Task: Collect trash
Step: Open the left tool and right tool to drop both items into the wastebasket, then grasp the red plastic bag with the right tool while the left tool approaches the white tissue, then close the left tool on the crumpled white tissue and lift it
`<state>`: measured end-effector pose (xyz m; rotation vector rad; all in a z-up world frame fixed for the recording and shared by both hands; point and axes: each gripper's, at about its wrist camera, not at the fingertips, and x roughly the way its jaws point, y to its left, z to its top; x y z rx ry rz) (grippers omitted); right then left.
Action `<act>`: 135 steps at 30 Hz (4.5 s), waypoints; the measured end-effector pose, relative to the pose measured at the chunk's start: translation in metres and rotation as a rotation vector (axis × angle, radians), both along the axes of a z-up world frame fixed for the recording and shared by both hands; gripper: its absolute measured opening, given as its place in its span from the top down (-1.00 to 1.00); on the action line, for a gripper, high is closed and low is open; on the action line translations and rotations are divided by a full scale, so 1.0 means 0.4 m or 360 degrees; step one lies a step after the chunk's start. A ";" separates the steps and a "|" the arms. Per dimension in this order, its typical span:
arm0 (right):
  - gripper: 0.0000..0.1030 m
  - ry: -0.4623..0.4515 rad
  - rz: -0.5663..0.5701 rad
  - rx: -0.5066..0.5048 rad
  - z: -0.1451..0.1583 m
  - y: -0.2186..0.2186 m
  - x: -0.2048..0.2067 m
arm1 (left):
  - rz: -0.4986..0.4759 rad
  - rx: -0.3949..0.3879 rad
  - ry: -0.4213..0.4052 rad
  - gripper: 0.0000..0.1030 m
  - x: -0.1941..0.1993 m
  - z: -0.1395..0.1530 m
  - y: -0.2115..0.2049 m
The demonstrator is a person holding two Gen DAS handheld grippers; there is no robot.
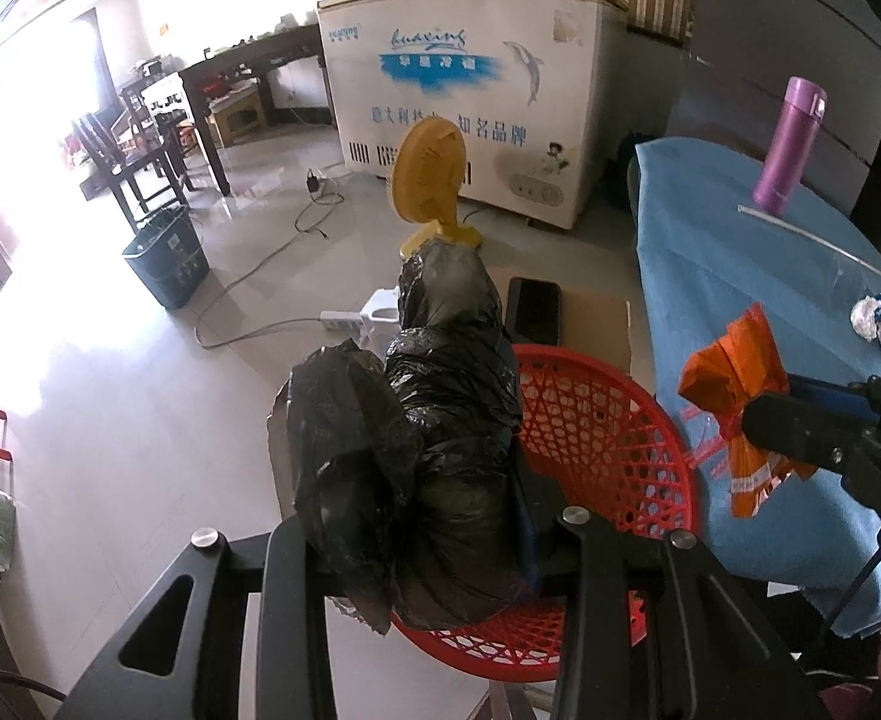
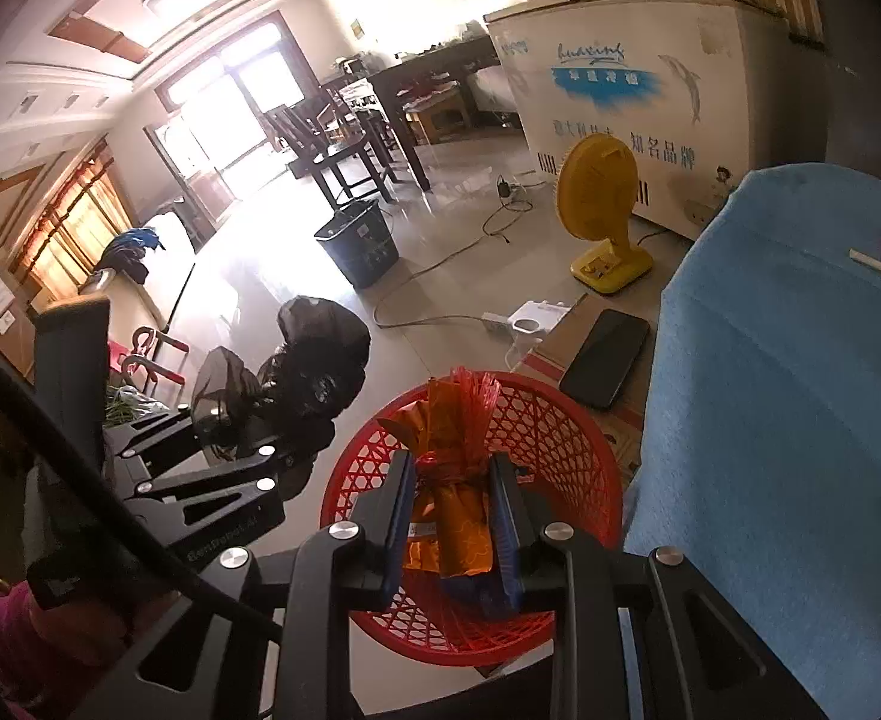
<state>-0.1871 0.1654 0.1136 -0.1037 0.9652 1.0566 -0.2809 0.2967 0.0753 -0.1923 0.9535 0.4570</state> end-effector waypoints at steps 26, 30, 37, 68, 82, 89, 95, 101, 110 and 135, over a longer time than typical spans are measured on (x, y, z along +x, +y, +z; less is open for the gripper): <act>0.45 0.0116 -0.0094 -0.0030 -0.030 -0.014 0.034 | -0.0135 -0.0101 0.0033 -0.05 0.015 -0.011 -0.019; 0.45 0.0162 -0.0121 -0.0025 -0.034 -0.027 0.048 | -0.0163 -0.0096 0.0023 -0.15 0.019 -0.004 -0.034; 0.45 0.0226 -0.0185 0.0005 -0.035 -0.066 0.067 | -0.0164 -0.0080 0.0032 -0.21 0.029 0.007 -0.046; -0.45 0.0108 -0.1281 0.0158 -0.036 -0.774 0.084 | -0.0657 -0.0039 -0.0055 -0.34 0.174 0.090 -0.362; -0.09 0.0300 -0.1474 0.0092 -0.116 -0.853 0.216 | -0.0920 -0.0078 -0.0074 -0.35 0.319 0.141 -0.540; 0.11 0.0199 -0.1390 0.0059 -0.112 -0.837 0.201 | -0.1043 -0.0119 -0.0058 -0.38 0.484 0.134 -0.654; 0.11 0.0225 -0.1456 0.0171 -0.100 -0.926 0.174 | -0.1111 -0.0277 -0.0010 -0.38 0.635 0.069 -0.777; 0.11 0.0246 -0.1505 0.0238 -0.097 -1.009 0.147 | -0.1032 -0.0314 0.0056 -0.38 0.744 -0.015 -0.833; 0.11 0.0262 -0.1479 0.0313 -0.108 -1.017 0.161 | -0.0899 -0.0455 0.0166 -0.38 0.797 -0.112 -0.843; 0.11 0.0141 -0.1389 0.0294 -0.030 -0.930 0.110 | -0.1008 -0.0580 0.0097 0.28 0.574 -0.061 -0.744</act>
